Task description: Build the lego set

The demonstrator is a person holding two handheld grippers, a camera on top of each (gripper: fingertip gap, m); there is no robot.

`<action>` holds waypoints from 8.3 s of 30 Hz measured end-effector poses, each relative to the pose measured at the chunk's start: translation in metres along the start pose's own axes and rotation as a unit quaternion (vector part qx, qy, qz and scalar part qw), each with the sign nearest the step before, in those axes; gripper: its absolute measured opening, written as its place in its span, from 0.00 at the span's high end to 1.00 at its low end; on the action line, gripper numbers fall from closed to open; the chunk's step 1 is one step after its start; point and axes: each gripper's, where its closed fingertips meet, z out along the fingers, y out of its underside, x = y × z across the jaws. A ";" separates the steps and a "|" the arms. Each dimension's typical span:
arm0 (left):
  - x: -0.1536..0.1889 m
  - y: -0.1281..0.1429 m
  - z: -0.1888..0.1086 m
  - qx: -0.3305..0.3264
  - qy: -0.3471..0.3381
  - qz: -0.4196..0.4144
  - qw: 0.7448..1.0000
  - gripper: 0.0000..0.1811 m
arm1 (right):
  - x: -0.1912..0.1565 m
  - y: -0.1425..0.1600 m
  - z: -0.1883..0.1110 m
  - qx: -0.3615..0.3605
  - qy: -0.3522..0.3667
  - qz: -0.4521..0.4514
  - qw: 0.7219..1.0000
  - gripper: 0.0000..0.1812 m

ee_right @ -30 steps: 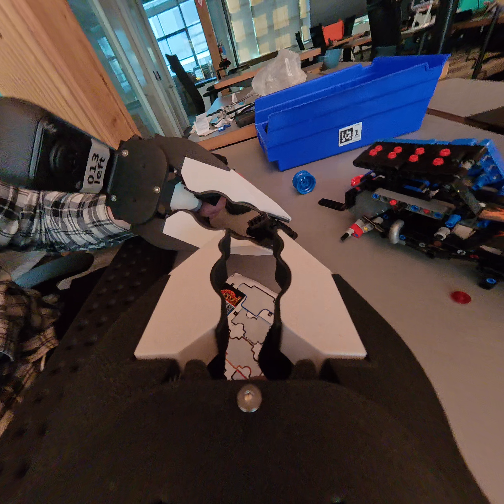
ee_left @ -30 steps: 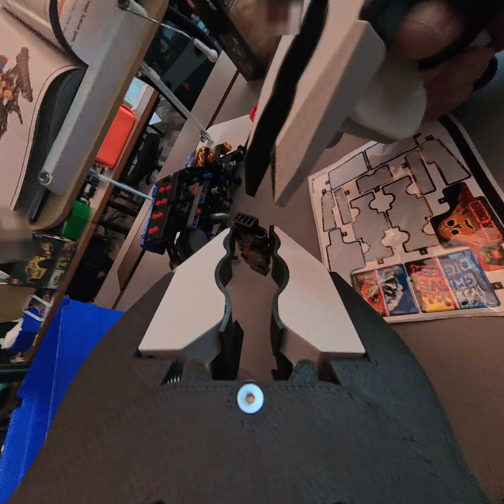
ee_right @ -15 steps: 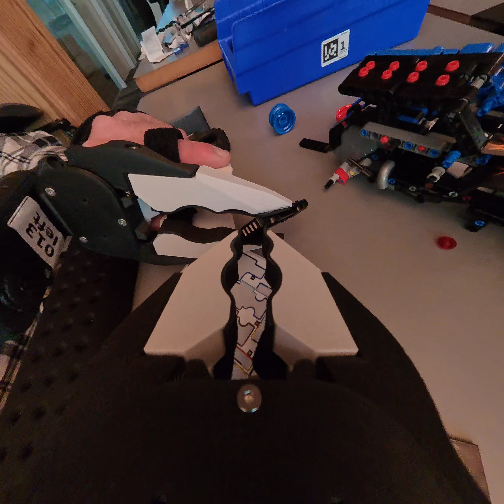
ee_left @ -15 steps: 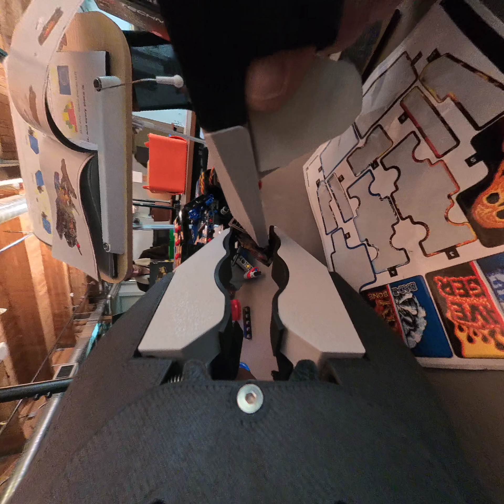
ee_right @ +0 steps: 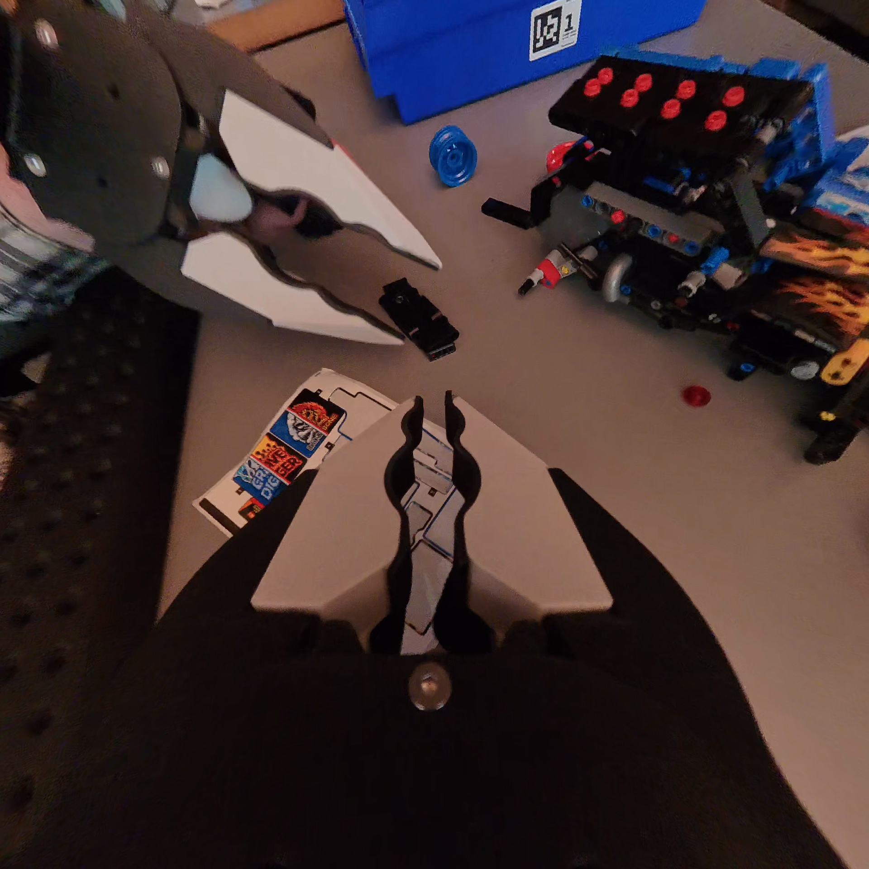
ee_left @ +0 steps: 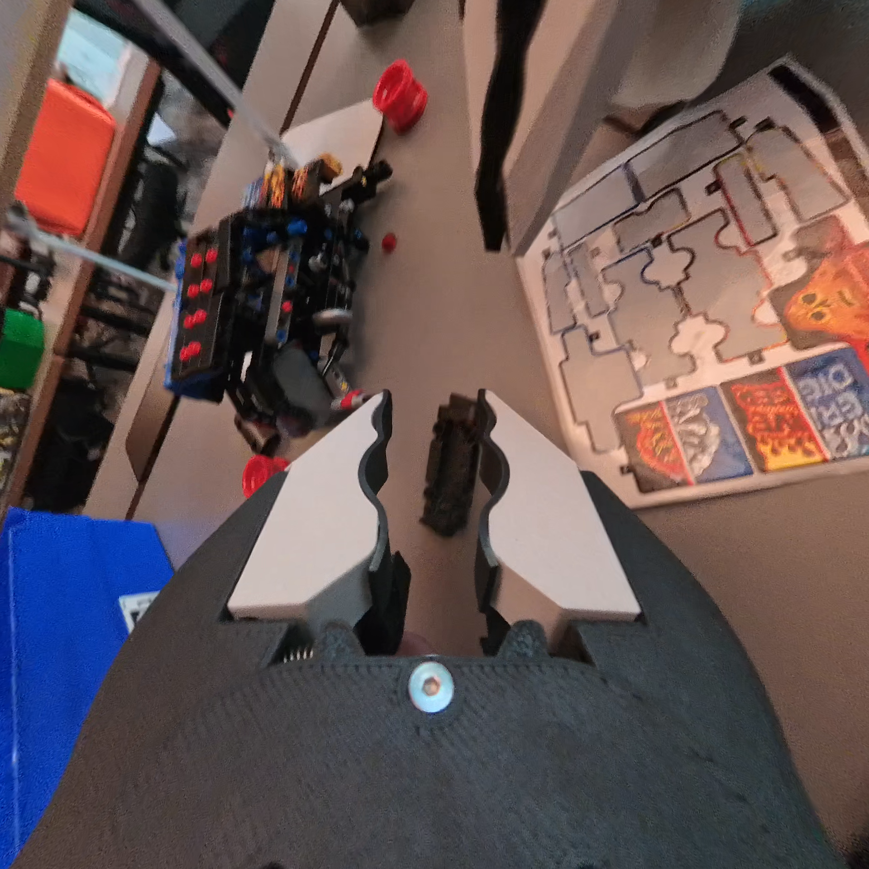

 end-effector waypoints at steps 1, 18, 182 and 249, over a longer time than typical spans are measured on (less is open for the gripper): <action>-0.003 0.008 -0.004 -0.018 0.005 -0.009 1.000 0.80 | 0.000 -0.001 0.001 -0.006 0.008 -0.013 1.000 0.96; 0.008 0.002 0.005 0.003 0.148 -0.152 0.977 0.97 | 0.007 -0.018 -0.003 0.015 0.032 -0.061 0.998 0.83; -0.075 -0.049 0.027 -0.003 0.335 -0.319 0.887 0.69 | 0.057 -0.047 -0.036 -0.042 0.234 -0.475 0.847 0.87; -0.077 -0.051 0.053 0.063 0.293 -0.294 0.908 0.57 | 0.080 -0.024 -0.021 -0.044 0.249 -0.452 0.856 0.87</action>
